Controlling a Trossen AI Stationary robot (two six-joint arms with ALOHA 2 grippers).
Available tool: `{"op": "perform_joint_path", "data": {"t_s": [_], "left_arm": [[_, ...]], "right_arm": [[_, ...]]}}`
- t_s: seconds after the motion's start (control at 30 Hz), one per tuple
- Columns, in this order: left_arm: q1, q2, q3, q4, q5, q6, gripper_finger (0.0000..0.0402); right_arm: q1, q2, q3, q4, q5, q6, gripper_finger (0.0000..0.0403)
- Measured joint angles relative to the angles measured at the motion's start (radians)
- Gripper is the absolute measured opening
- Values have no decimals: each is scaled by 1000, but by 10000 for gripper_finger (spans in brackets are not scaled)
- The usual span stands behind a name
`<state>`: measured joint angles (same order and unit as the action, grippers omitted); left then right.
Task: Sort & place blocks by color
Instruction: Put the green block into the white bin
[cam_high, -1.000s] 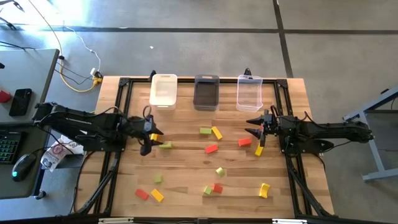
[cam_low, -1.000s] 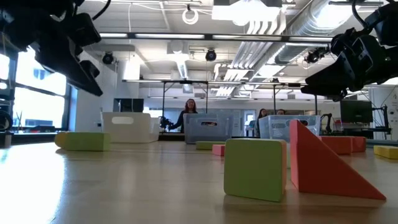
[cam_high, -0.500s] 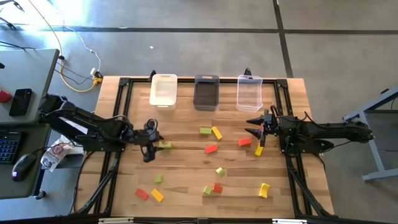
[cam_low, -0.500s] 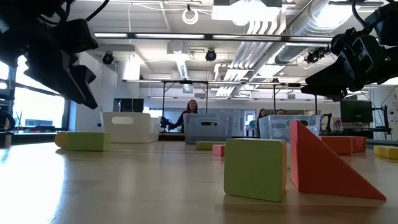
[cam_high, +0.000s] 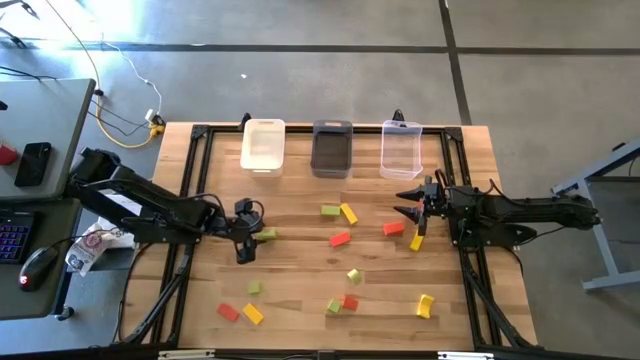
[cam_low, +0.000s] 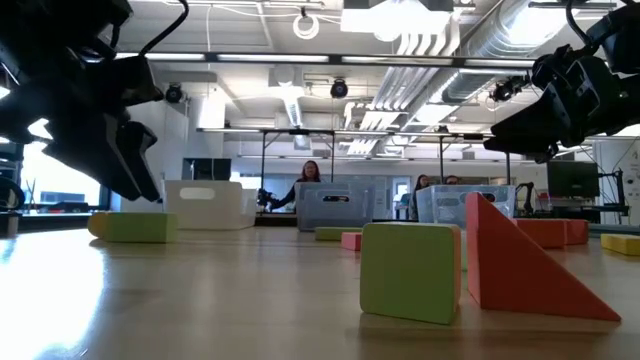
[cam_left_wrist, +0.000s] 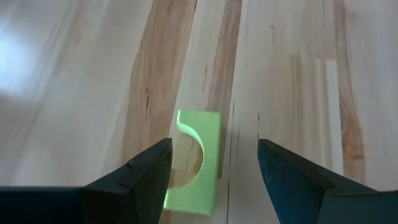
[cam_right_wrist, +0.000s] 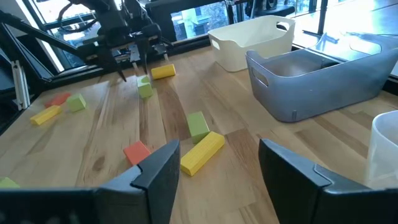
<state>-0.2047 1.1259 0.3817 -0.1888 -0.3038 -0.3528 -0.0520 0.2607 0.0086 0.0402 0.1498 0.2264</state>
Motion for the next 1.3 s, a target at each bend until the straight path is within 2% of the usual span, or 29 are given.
{"op": "perform_joint_path", "data": {"t_s": [0.27, 0.57, 0.87, 1.1, 1.3], "left_arm": [[2, 94, 0, 41, -2, -7, 225], [2, 169, 0, 80, -67, -37, 221], [2, 234, 1, 105, -60, -38, 166], [2, 238, 1, 132, -56, -38, 92], [2, 240, 0, 161, -56, -49, 89]], "right_arm": [[0, 0, 0, 0, 0, 0, 204], [0, 0, 0, 0, 0, 0, 204], [0, 0, 0, 0, 0, 0, 204], [0, 0, 0, 0, 0, 0, 204], [0, 0, 0, 0, 0, 0, 204]]}}
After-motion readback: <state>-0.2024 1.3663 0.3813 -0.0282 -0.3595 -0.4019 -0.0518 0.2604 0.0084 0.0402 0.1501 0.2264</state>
